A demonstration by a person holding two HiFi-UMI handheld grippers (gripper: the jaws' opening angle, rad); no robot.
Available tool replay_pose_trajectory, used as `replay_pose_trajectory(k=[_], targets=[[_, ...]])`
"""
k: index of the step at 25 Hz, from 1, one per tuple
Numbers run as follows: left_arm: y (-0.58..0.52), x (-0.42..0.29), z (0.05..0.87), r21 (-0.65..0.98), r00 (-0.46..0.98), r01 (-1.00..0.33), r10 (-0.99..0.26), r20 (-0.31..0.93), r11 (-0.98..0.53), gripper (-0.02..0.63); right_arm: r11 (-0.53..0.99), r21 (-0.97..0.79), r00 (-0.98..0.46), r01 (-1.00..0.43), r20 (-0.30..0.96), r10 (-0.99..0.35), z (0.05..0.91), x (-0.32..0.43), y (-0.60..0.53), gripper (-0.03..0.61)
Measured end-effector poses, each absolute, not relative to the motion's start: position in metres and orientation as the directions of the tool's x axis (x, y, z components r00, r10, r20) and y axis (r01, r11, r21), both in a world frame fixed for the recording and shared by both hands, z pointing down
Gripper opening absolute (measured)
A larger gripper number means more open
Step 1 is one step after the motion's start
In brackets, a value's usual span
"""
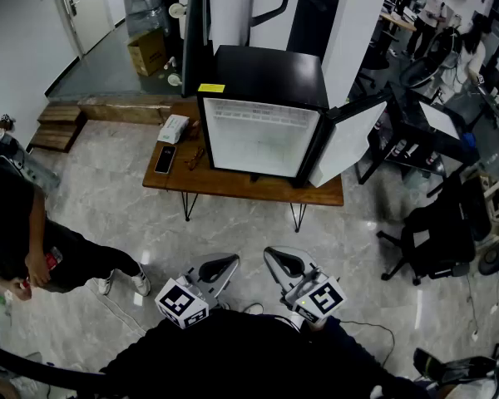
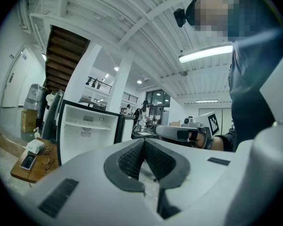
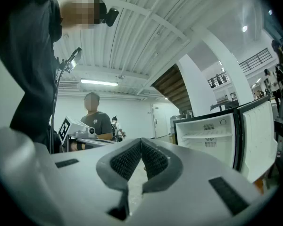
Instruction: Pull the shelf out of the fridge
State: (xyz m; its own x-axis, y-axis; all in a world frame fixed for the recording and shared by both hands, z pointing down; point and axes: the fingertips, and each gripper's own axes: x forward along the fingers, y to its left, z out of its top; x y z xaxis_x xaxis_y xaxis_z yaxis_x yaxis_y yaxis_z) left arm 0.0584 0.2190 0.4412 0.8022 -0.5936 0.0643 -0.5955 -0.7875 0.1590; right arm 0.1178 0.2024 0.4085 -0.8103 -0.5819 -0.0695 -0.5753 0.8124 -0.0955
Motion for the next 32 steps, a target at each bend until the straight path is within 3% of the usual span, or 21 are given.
replay_pose_trajectory(k=[19,32], targets=[[0.204,0.07,0.432,0.14,0.803,-0.595,-0.591,0.076,-0.791,0.008,0.793,-0.1,-0.79,-0.6,-0.076,-0.608,0.416,0.133,0.198,0.009],[0.067,0.039,0.449,0.179,0.826,-0.56,-0.561,0.047,-0.809,0.008,0.647,-0.184,-0.658,-0.74,-0.002,-0.753,0.44,0.121,0.063,0.006]])
